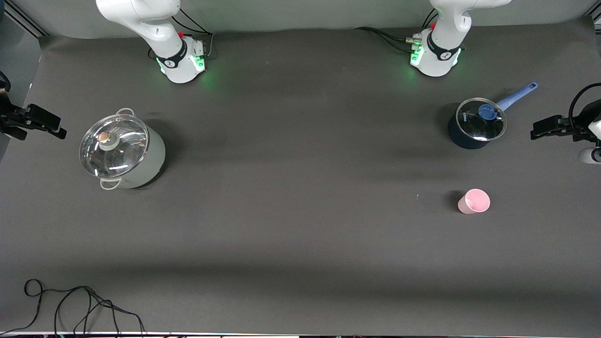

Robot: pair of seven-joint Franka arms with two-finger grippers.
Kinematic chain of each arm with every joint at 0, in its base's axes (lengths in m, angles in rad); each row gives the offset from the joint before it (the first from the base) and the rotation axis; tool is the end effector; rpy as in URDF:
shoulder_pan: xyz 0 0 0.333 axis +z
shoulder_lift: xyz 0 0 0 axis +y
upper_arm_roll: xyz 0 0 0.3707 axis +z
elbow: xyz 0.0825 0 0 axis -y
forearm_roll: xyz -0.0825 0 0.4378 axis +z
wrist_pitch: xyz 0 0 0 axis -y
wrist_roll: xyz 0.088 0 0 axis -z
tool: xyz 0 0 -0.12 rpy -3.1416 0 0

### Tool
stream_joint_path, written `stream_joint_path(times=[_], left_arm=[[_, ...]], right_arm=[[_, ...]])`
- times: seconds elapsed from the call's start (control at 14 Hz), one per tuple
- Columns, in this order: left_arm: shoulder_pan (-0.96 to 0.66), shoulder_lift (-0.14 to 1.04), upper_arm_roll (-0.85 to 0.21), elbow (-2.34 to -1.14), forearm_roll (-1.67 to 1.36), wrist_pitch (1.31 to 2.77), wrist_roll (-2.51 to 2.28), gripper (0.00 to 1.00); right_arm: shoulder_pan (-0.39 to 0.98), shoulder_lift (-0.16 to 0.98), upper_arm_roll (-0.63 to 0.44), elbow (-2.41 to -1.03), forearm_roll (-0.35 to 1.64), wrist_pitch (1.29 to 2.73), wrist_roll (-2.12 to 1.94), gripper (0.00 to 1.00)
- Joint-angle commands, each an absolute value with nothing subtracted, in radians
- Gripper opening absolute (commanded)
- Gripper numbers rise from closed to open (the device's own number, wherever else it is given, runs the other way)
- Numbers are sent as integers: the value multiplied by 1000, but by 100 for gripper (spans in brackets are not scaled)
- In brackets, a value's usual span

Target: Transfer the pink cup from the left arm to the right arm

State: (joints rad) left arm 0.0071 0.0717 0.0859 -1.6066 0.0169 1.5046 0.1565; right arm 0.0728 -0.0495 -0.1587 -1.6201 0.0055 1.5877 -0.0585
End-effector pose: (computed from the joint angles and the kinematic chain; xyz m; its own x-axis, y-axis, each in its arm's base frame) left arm 0.6161 0.0578 0.5987 0.9827 -0.0629 -0.1740 -0.0631 -0.9980 0.0042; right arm 0.5897 -0.0527 0.6711 0.9995 -0.0274 0.0172 -0.0272 -0.9996 -0.0123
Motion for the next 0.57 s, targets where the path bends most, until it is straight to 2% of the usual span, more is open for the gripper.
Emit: stream_joint_path(times=[0.0, 0.29, 0.5], left_arm=[[11, 78, 84, -1595, 9, 1511, 158, 100], [31, 94, 86, -1600, 8, 1554, 314, 100], [105, 138, 86, -1598, -63, 1617, 585, 100]], right_arm=[[81, -37, -167, -1605, 15, 1588, -52, 100], [81, -37, -167, -1602, 15, 1589, -54, 100], [78, -40, -173, -1609, 17, 1588, -61, 100]])
